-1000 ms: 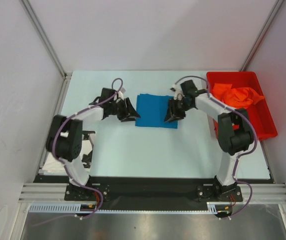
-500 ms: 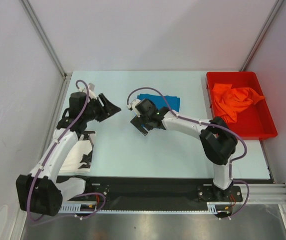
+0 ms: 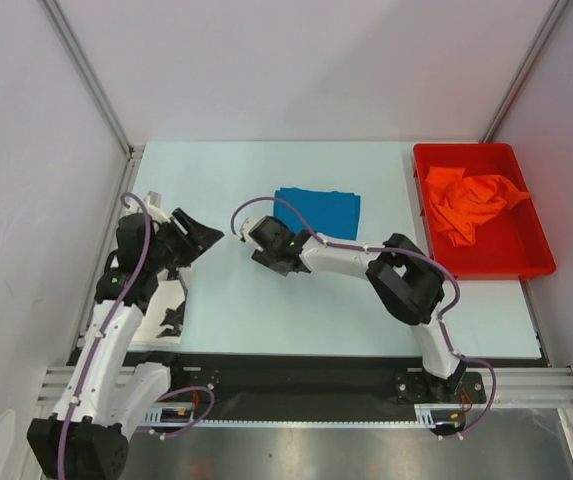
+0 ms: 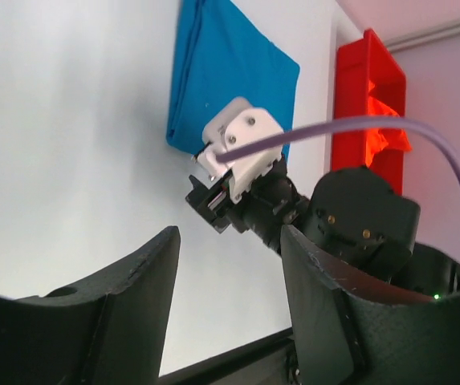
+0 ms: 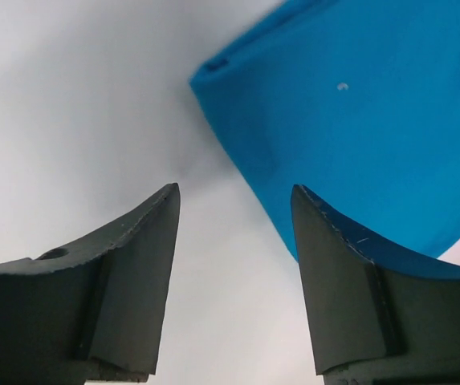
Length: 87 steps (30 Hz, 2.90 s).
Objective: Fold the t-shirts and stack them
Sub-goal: Fold the tshirt, then neatly place the folded tshirt to the corner
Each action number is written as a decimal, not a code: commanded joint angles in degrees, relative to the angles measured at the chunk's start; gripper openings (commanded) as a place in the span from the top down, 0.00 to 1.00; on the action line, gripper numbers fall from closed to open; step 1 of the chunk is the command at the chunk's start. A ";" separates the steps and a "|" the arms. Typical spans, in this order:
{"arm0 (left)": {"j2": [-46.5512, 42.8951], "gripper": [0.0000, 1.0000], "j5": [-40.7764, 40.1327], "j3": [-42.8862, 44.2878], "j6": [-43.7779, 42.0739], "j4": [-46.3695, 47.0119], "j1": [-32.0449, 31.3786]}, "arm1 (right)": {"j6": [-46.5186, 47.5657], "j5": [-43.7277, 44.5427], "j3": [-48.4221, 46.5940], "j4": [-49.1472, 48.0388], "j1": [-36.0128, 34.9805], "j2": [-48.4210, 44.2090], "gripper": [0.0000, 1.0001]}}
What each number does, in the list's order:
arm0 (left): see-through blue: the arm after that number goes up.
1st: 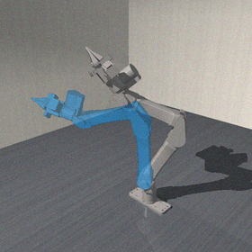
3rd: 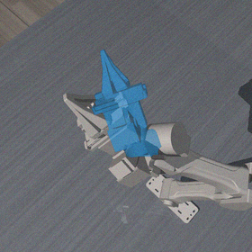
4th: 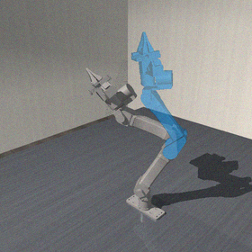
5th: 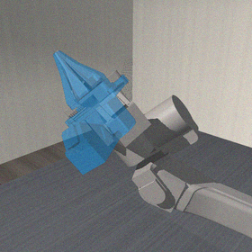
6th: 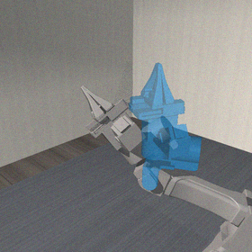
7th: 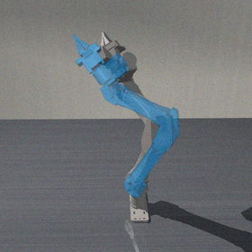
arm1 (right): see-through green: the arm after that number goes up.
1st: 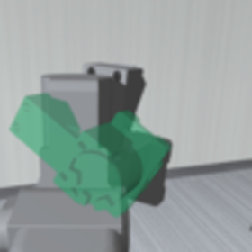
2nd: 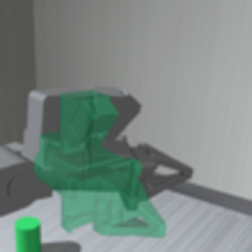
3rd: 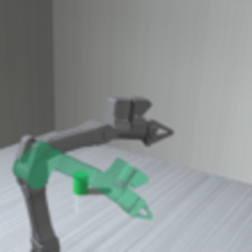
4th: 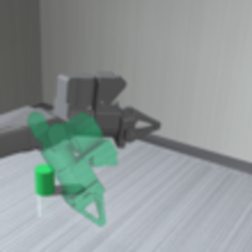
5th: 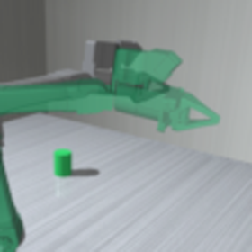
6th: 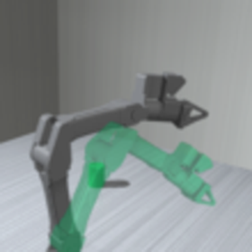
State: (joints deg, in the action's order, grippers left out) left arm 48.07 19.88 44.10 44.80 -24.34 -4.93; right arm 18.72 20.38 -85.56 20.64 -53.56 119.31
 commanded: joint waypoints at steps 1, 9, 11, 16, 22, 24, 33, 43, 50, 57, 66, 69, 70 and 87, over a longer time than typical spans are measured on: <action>-1.23 0.41 -1.68 -0.33 2.40 -2.02 2.37 | 3.51 2.38 -0.83 -5.44 -1.46 0.57 0.38; -4.13 0.41 -5.81 -0.41 5.04 -7.83 7.30 | 7.47 5.10 -2.86 -9.74 -1.99 5.93 0.43; -4.31 0.40 -5.64 -0.77 5.04 -8.53 8.53 | 8.17 5.28 -3.47 -10.36 -1.81 7.34 0.44; -2.81 0.39 -3.62 -0.77 3.81 -8.89 10.55 | 8.61 5.99 -6.28 -10.01 -1.11 10.77 0.55; 0.17 0.34 -1.25 -1.64 1.53 -6.79 11.34 | 7.56 4.33 -5.15 -9.66 -0.49 9.90 0.85; 3.23 0.30 1.54 -2.26 1.26 -5.29 11.43 | 7.12 3.70 -5.06 -9.31 0.03 8.67 0.93; 20.11 0.00 13.77 -6.92 10.21 18.51 11.26 | 7.21 -2.27 -4.70 -7.73 3.54 0.33 1.00; 51.84 0.00 19.06 8.54 19.80 36.89 0.10 | 5.89 -6.76 -3.39 -4.21 5.92 -5.39 1.00; 68.46 0.00 20.12 21.19 27.72 43.77 -5.52 | 4.31 -7.46 -3.91 -2.19 6.54 -7.15 1.00; 76.20 0.00 15.99 36.38 22.89 27.80 -6.67 | 2.90 -7.55 -4.00 -1.84 7.15 -8.30 1.00; 83.14 0.07 10.01 52.04 12.60 8.01 -8.60 | 0.97 -8.87 -4.09 -2.63 8.91 -9.62 1.00; 83.58 0.10 9.56 52.49 11.98 7.03 -9.31 | -0.61 -9.74 -4.00 -3.33 10.05 -10.15 1.00; 83.59 0.11 9.65 52.41 11.89 7.02 -9.48 | -0.79 -9.92 -3.91 -3.59 10.23 -10.23 1.00; 89.30 0.28 7.01 57.68 13.56 8.33 -11.07 | -1.93 -12.91 -2.60 -4.12 11.99 -12.78 1.00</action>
State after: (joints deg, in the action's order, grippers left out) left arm 134.76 30.04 100.20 59.48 -14.44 -15.64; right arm 17.58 8.45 -88.16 18.63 -41.80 110.21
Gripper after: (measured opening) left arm 0.730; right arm 0.022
